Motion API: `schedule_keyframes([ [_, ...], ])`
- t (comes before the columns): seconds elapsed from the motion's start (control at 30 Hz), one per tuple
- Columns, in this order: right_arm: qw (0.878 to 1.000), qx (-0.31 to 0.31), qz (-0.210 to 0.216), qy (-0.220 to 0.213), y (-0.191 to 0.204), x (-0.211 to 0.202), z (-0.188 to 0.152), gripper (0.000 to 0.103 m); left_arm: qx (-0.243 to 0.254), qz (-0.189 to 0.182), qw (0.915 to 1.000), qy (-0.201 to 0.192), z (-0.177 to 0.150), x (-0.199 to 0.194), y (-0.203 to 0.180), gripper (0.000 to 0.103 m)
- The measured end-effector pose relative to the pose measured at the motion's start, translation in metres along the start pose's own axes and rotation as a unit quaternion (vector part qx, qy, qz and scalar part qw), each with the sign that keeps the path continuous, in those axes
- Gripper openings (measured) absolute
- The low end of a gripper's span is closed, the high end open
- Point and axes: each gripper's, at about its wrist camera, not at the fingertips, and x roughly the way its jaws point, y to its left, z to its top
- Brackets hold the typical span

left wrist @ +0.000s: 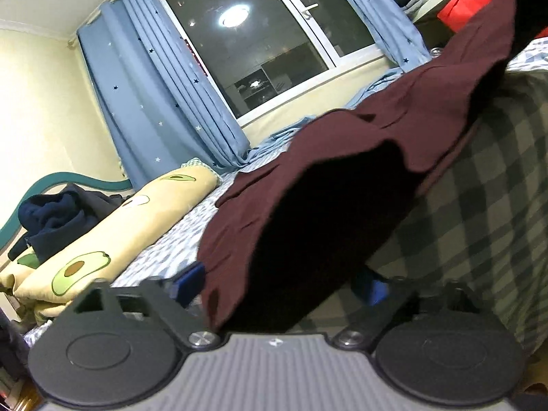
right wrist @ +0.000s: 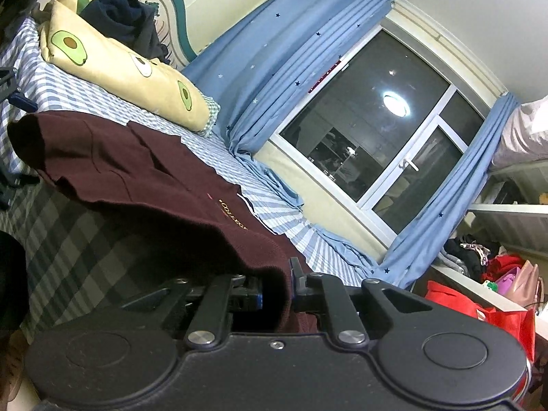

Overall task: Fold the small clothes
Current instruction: 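Grasp the lifted maroon sweatshirt with the left gripper while the right gripper holds it up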

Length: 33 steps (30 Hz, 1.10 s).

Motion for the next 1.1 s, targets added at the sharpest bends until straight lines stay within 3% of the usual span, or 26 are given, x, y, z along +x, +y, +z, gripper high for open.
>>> schedule_keyframes([
  [0.13, 1.0, 0.001, -0.006, 0.002, 0.006, -0.002, -0.007, 0.013, 0.015, 0.009, 0.9995, -0.026, -0.001, -0.006, 0.006, 0.072],
  [0.2, 1.0, 0.003, -0.009, 0.003, 0.009, -0.003, -0.011, 0.013, 0.036, 0.013, 0.9985, -0.04, -0.002, -0.009, 0.006, 0.055],
  [0.23, 1.0, 0.003, -0.01, 0.005, 0.011, -0.003, -0.013, 0.013, 0.048, 0.015, 0.9977, -0.046, -0.002, -0.011, 0.005, 0.051],
  [0.3, 1.0, 0.0, -0.013, 0.007, 0.015, -0.004, -0.017, 0.013, 0.06, 0.012, 0.9965, -0.057, -0.001, -0.012, 0.004, 0.021],
  [0.4, 1.0, -0.004, -0.021, 0.005, 0.021, -0.005, -0.021, 0.011, 0.049, 0.016, 0.9954, -0.081, 0.002, -0.021, 0.004, 0.006],
  [0.67, 0.997, 0.02, -0.063, -0.032, 0.022, -0.021, -0.023, 0.006, -0.044, 0.016, 0.9876, -0.15, 0.028, -0.05, 0.035, 0.002],
  [0.83, 0.992, 0.049, -0.097, -0.056, 0.002, -0.045, -0.015, 0.006, -0.062, -0.002, 0.9804, -0.187, 0.048, -0.088, 0.052, 0.003],
  [1.1, 0.984, 0.054, -0.142, -0.097, -0.032, -0.117, 0.004, 0.006, -0.092, -0.027, 0.9696, -0.225, 0.082, -0.165, 0.09, 0.003],
])
